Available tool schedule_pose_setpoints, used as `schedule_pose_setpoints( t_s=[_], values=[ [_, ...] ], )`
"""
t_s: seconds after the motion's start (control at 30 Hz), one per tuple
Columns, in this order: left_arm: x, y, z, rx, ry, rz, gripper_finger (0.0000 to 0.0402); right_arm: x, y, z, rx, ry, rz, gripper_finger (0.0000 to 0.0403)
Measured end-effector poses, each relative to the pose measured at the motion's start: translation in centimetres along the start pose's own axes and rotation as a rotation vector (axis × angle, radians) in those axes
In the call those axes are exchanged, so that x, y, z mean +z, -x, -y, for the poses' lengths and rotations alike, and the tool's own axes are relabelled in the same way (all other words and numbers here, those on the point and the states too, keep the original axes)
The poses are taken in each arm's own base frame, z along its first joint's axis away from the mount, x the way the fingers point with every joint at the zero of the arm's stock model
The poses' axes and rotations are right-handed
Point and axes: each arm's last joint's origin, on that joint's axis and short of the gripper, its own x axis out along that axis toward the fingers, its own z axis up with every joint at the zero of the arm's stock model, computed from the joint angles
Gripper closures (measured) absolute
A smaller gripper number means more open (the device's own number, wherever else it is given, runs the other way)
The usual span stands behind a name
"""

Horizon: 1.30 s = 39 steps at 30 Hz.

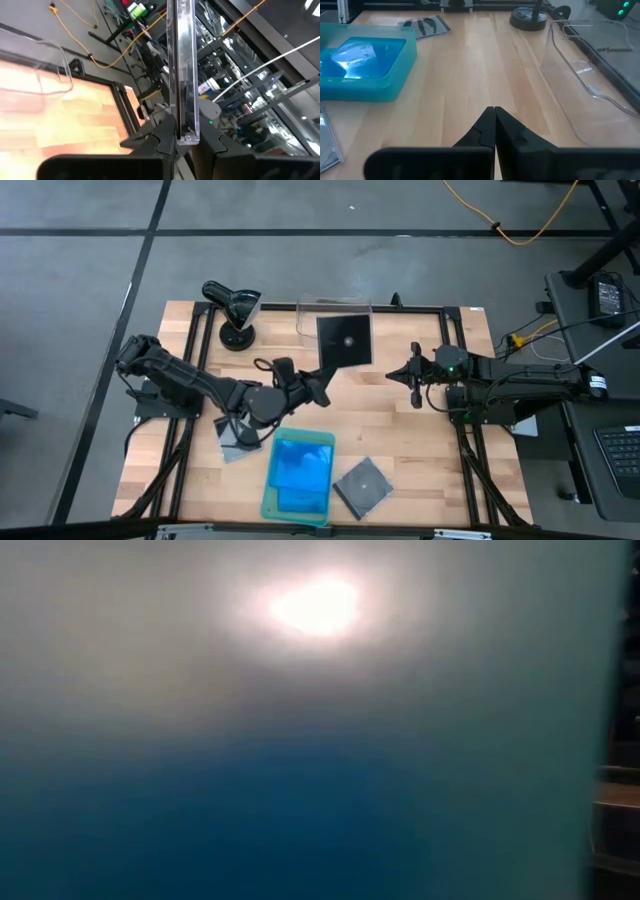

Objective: Pick & place jewel cases by type
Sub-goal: Put the top right black cd case into the transparent bin

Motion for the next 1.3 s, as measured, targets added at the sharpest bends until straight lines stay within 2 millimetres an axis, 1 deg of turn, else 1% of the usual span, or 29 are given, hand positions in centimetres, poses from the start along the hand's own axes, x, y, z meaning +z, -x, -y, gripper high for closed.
schedule_pose_setpoints(
  t_s=[0.1, 0.2, 0.47, 0.67, 0.87, 1.1, 1.23, 1.3],
  values=[
    [0.6, -1.1, -0.4, 0.008, -0.023, 0.009, 0.0377, 0.0, 0.0, 0.0, 0.000, 0.020, 0.004, 0.0399],
    [1.5, -2.8, -0.9, 0.008, -0.035, 0.002, 0.0377, 0.2, 0.0, 0.0, -0.002, 0.032, 0.022, 0.0399],
    [5.1, -8.0, -3.4, 0.005, -0.061, -0.029, 0.0377, 0.7, 0.0, 0.1, -0.012, 0.057, 0.073, 0.0396],
    [7.9, -11.2, -6.5, 0.081, -0.136, -0.095, 0.0376, 0.8, 0.0, 0.1, -0.016, 0.059, 0.081, 0.0391],
    [9.9, -12.8, -10.3, 0.261, -0.250, -0.181, 0.0376, 0.8, 0.0, 0.4, -0.037, 0.068, 0.079, 0.0390],
    [10.5, -13.8, -14.2, 0.336, -0.247, -0.238, 0.0376, 0.7, 0.1, 0.8, -0.058, 0.060, 0.077, 0.0389],
    [9.4, -14.4, -16.0, 0.363, -0.210, -0.272, 0.0376, 0.7, 0.1, 0.9, -0.067, 0.056, 0.077, 0.0389],
    [8.9, -15.0, -16.4, 0.343, -0.183, -0.282, 0.0376, 0.7, 0.1, 1.0, -0.072, 0.056, 0.075, 0.0392]
  ],
)
